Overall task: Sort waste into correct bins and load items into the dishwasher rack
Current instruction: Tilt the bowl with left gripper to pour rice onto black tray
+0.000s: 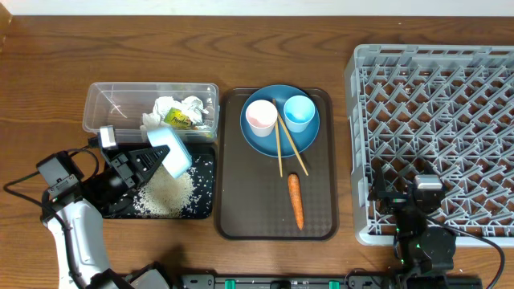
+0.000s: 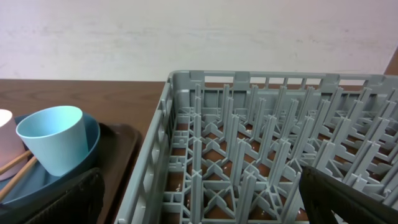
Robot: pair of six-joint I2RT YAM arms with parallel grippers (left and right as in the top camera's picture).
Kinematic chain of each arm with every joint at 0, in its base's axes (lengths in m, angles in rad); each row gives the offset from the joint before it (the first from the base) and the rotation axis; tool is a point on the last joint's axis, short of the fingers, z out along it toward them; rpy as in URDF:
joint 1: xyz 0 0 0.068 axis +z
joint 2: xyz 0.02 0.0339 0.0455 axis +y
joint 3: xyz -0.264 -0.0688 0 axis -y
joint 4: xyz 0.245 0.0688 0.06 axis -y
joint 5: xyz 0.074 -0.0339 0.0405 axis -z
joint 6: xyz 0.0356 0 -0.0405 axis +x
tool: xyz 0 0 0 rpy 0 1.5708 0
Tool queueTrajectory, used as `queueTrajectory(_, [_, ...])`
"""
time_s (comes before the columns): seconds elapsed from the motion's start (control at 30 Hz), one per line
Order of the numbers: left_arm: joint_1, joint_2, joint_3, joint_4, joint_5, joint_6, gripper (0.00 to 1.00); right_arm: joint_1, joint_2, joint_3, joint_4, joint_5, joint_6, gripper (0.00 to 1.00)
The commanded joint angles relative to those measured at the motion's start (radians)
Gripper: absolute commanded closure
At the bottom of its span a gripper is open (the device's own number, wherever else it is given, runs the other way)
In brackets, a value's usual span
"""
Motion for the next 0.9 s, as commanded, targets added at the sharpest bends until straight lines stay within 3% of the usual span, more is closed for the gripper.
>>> queueTrajectory(0.0, [-0.005,0.015,-0.002,0.008,0.031,0.007,0.94,-0.013,-0.001,-0.001,-0.005,0.0,-0.008,0.01])
queueTrajectory(0.1, [-0.007,0.019,-0.002,0.052,-0.004,0.027,0.94,-0.013,-0.001,-0.001,-0.005,0.0,-0.008,0.01])
queueTrajectory(0.3, [-0.011,0.037,-0.002,0.05,0.031,-0.084,0.94,-0.013,-0.001,-0.001,-0.005,0.0,-0.008,0.01])
queueTrajectory(0.37, [-0.014,0.035,-0.002,0.034,0.031,-0.177,0.94,-0.013,-0.001,-0.001,-0.005,0.001,-0.008,0.01])
queueTrajectory(0.5, [-0.013,0.032,-0.002,0.048,0.013,-0.179,0.94,-0.013,-0.001,-0.001,-0.004,0.0,-0.008,0.01])
queueTrajectory(0.6, [-0.015,0.033,-0.002,0.032,0.031,-0.259,0.93,-0.013,-0.001,-0.001,-0.005,0.0,-0.008,0.01])
queueTrajectory(0.87, [-0.016,0.035,-0.002,0.09,0.016,-0.263,0.94,-0.013,-0.001,-0.001,-0.005,0.0,-0.008,0.01])
